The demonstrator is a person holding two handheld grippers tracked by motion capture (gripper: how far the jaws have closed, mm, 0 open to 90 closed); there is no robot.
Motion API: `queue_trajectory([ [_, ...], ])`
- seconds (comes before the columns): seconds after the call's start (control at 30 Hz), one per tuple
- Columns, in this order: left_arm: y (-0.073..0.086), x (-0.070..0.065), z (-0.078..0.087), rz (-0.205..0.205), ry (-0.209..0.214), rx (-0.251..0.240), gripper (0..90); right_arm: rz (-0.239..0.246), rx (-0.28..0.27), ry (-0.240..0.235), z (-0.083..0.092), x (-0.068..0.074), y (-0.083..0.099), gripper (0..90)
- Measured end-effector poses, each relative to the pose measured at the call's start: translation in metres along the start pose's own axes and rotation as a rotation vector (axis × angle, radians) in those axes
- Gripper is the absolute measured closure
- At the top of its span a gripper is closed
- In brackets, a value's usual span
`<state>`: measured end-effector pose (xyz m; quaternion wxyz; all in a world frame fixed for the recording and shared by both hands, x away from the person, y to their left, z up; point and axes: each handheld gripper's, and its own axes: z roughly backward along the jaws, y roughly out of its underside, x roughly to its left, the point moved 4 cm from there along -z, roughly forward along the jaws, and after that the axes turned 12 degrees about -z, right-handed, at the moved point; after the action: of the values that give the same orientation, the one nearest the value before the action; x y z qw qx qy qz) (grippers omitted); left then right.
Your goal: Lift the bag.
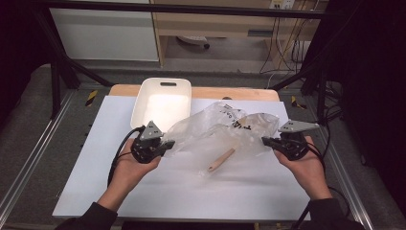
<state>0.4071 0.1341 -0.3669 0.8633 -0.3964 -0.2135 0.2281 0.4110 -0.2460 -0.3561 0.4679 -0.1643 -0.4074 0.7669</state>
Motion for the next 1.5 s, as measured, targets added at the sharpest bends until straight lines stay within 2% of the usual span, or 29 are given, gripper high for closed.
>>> queue_trajectory([
  [0.27,-0.008,0.010,0.000,0.010,0.012,-0.002,90.0,-0.003,0.001,-0.012,-0.005,0.001,-0.008,90.0],
  [0.33,-0.013,0.015,0.000,0.012,0.016,-0.002,90.0,-0.010,0.005,-0.018,-0.007,-0.001,-0.011,90.0],
  [0.6,-0.035,0.041,-0.005,0.060,0.040,-0.010,90.0,-0.035,0.014,-0.039,-0.019,-0.006,-0.030,90.0],
  [0.7,-0.042,0.047,-0.005,0.057,0.040,-0.009,90.0,-0.055,0.010,-0.062,-0.019,-0.006,-0.039,90.0],
  [0.8,-0.048,0.054,-0.005,0.077,0.040,-0.021,90.0,-0.066,0.006,-0.072,-0.016,-0.007,-0.050,90.0],
  [0.87,-0.052,0.057,-0.005,0.079,0.043,-0.023,90.0,-0.075,0.004,-0.078,-0.013,-0.007,-0.057,90.0],
  [1.0,-0.058,0.061,-0.006,0.085,0.039,-0.026,90.0,-0.057,0.002,-0.063,-0.010,-0.009,-0.068,90.0],
  [1.13,-0.062,0.066,-0.007,0.097,0.037,-0.035,90.0,-0.061,-0.001,-0.055,-0.008,-0.011,-0.077,90.0],
  [1.5,-0.074,0.074,-0.004,0.095,0.028,-0.041,90.0,-0.076,0.001,-0.053,-0.016,-0.015,-0.095,90.0],
])
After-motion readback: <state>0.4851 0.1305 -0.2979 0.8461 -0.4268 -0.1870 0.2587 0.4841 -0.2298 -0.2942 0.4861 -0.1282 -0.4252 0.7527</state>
